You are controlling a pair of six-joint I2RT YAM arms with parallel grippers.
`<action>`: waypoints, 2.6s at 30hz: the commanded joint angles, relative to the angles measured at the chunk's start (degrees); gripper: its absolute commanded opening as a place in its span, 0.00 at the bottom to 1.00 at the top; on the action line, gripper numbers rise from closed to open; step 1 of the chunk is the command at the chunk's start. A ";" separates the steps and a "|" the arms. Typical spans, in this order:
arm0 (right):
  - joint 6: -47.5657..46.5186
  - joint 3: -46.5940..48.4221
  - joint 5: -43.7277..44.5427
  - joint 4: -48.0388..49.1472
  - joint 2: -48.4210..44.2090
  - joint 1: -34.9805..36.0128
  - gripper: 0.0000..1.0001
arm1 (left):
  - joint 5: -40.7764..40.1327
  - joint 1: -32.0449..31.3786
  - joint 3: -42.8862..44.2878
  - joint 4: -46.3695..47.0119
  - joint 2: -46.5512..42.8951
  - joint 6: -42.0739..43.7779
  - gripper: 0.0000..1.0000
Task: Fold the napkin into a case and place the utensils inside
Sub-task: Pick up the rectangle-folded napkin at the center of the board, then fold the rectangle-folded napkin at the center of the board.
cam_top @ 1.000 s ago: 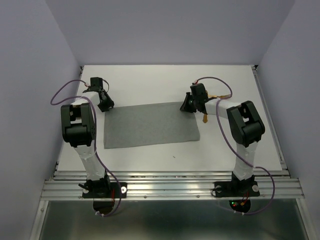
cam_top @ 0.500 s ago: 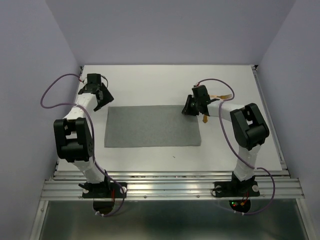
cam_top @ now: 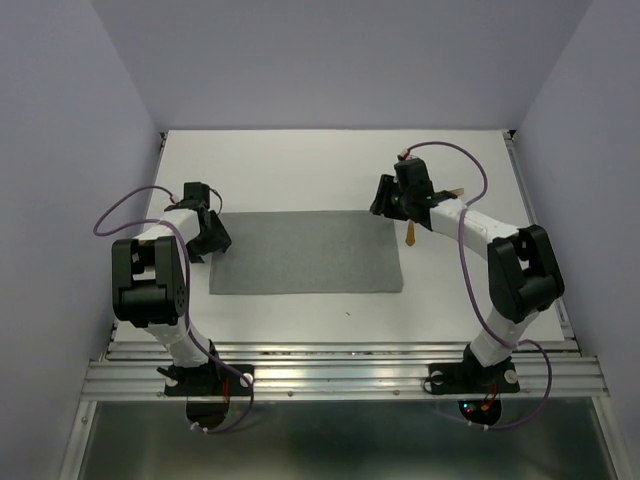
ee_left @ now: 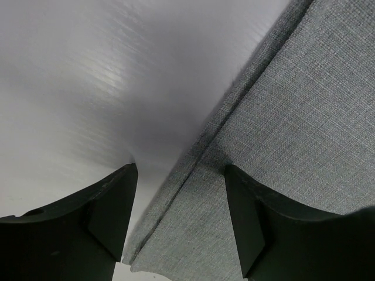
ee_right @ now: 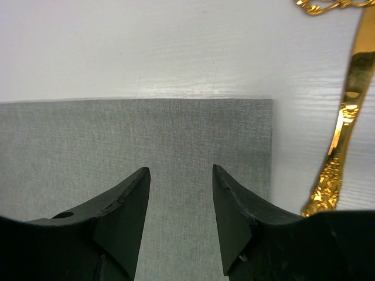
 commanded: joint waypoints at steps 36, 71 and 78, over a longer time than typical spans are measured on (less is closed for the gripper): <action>0.49 -19.17 -3.25 -3.27 -13.48 0.30 0.37 | 0.92 -2.34 8.17 -5.78 -5.54 1.43 0.00; 5.24 -17.85 -2.64 5.52 -2.14 0.30 0.14 | 8.99 -37.85 36.21 -9.74 9.21 -13.95 0.00; 6.12 -18.11 -4.05 6.22 -1.70 0.30 0.13 | 10.58 -41.19 41.22 -9.56 15.37 -16.58 0.00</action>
